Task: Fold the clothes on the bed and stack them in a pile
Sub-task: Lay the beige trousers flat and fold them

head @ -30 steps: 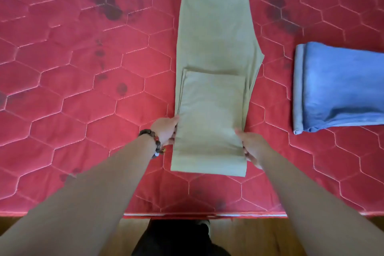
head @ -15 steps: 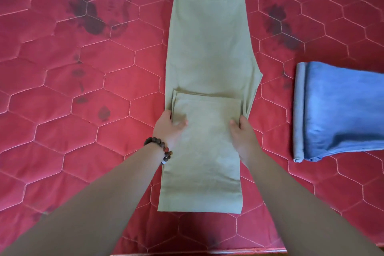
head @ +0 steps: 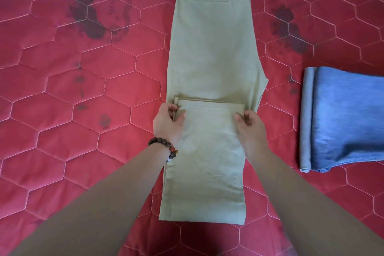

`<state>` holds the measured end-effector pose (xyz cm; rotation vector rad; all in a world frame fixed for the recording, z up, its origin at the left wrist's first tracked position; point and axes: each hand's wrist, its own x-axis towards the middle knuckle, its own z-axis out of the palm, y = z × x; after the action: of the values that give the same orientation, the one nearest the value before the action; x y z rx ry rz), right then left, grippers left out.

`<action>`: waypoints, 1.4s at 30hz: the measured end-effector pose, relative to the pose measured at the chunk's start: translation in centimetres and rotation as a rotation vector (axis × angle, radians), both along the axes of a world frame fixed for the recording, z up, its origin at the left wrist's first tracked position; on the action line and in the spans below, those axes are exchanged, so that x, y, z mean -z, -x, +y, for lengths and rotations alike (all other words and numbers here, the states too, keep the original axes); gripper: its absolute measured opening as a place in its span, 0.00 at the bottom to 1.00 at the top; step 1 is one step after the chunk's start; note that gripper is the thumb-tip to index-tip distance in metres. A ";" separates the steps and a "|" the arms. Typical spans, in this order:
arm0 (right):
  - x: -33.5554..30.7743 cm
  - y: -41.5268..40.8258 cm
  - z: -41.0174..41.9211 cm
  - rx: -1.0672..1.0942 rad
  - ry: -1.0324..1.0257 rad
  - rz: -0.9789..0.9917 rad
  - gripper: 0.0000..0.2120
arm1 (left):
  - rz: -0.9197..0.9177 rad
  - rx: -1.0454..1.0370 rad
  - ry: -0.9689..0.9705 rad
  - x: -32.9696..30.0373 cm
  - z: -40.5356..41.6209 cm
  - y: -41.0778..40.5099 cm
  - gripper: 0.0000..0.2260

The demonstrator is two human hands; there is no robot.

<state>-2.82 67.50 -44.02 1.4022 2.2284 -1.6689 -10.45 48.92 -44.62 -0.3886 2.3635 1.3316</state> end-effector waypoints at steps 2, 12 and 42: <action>-0.1 0.2 0.0 0.054 0.047 0.008 0.06 | -0.038 -0.040 0.022 0.1 0.0 0.5 0.07; -0.7 0.0 -0.4 0.092 0.086 -0.138 0.09 | -0.168 -0.140 -0.141 -1.1 -1.1 1.2 0.08; -3.2 -10.1 1.4 -0.346 0.711 -0.633 0.27 | -1.065 -0.033 -0.370 -1.6 -9.1 -5.7 0.33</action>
<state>7.31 68.89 -40.86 1.0613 1.2592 -1.4054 -4.76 39.84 -43.06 -0.7755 1.2178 1.1157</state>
